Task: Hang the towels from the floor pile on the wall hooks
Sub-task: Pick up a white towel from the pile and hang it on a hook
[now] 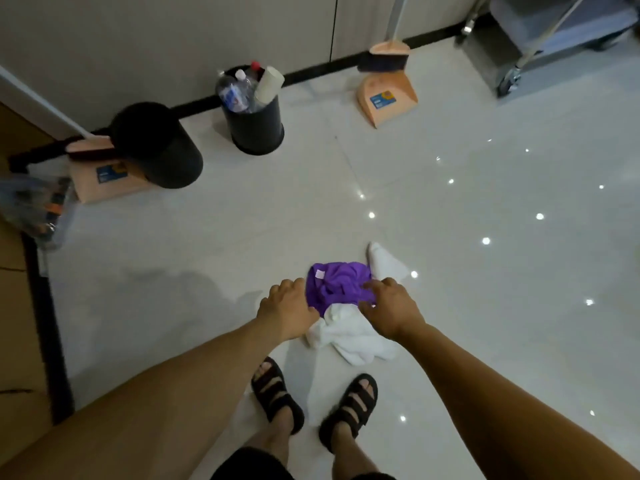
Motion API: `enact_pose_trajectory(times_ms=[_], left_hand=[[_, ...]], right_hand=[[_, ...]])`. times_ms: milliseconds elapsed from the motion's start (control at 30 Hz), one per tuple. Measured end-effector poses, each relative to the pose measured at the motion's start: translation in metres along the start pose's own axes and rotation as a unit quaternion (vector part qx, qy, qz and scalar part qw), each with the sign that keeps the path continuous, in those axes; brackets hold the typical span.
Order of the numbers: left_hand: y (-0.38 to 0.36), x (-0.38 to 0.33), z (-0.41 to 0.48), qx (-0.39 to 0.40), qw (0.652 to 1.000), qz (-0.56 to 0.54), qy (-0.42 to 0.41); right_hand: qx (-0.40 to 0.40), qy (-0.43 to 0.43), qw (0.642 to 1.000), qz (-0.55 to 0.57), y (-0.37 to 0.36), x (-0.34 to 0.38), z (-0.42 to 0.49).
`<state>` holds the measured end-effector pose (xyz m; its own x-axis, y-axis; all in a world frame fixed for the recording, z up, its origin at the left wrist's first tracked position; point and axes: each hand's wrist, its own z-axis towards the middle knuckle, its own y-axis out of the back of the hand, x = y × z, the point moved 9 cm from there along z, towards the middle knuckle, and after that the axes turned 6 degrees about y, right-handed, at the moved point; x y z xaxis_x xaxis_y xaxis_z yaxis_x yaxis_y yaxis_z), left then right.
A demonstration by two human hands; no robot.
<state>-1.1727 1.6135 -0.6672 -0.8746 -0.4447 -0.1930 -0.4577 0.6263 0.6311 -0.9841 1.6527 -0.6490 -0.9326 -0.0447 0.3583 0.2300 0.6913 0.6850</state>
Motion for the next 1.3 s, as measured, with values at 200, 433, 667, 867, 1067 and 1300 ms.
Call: enact_pose_trajectory(times_ms=[200, 433, 667, 867, 1067, 1300], left_hand=[[-0.146, 0.017, 0.119, 0.044, 0.999, 0.006, 0.018], [-0.278, 0.055, 0.218, 0.073, 0.997, -0.006, 0.037], [-0.315, 0.075, 0.247, 0.061, 0.997, -0.042, 0.022], [-0.279, 0.063, 0.206, 0.066, 0.995, -0.073, 0.016], [-0.227, 0.037, 0.174, 0.041, 0.995, -0.087, -0.003], [-0.157, -0.003, 0.105, 0.062, 0.990, -0.097, -0.080]], right_hand=[[0.087, -0.009, 0.996, 0.002, -0.163, -0.085, 0.100], [0.115, 0.004, 0.993, -0.028, -0.310, -0.150, 0.188], [0.045, 0.040, 0.990, -0.127, -0.344, -0.162, 0.226], [0.007, 0.084, 0.984, -0.160, -0.286, -0.143, 0.193], [-0.007, 0.075, 0.995, -0.065, -0.234, -0.117, 0.156], [-0.076, 0.054, 0.981, 0.172, -0.116, -0.062, 0.092]])
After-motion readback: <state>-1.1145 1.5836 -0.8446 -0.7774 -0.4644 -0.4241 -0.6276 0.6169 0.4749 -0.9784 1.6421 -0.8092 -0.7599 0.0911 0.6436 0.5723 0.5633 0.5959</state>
